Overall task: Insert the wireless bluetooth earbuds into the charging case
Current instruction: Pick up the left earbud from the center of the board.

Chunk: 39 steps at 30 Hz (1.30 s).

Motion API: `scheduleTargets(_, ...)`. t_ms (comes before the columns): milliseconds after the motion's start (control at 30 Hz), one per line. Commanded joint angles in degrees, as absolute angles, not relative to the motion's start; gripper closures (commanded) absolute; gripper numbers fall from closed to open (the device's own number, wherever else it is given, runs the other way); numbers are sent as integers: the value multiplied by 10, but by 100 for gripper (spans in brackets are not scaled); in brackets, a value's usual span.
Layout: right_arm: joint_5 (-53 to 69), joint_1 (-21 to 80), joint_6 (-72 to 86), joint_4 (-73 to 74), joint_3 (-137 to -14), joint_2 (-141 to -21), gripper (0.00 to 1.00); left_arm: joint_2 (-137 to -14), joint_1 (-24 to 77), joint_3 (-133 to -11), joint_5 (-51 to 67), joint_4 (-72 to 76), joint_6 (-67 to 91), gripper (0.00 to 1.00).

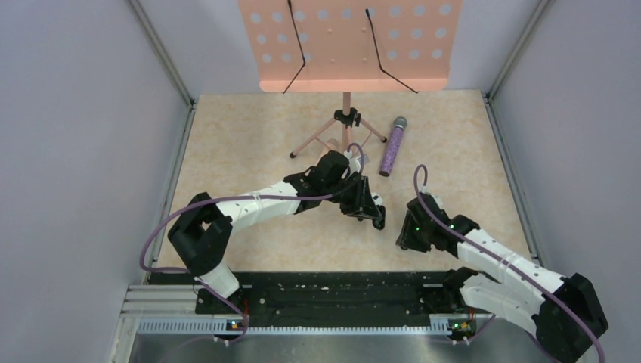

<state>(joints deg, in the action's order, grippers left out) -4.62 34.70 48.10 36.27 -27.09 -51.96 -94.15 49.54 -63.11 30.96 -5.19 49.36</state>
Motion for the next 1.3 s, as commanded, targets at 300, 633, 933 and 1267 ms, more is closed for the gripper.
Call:
scheduleTargets(300,-60,352,456,313,-279,-566,67,-930,497,-646,314,-39,490,100)
scheduleTargets(633,-83,352,436,300,-292,-597,67,-928,497,-647,314,-41,489,100)
scheduleTargets(933,-69,352,398,310,-307,-634,69,-925,497,-643,312,-42,485,100)
scheduleTargets(1267,-77,351,409,327,-337,-623,100,-929,497,-645,315,-40,485,100)
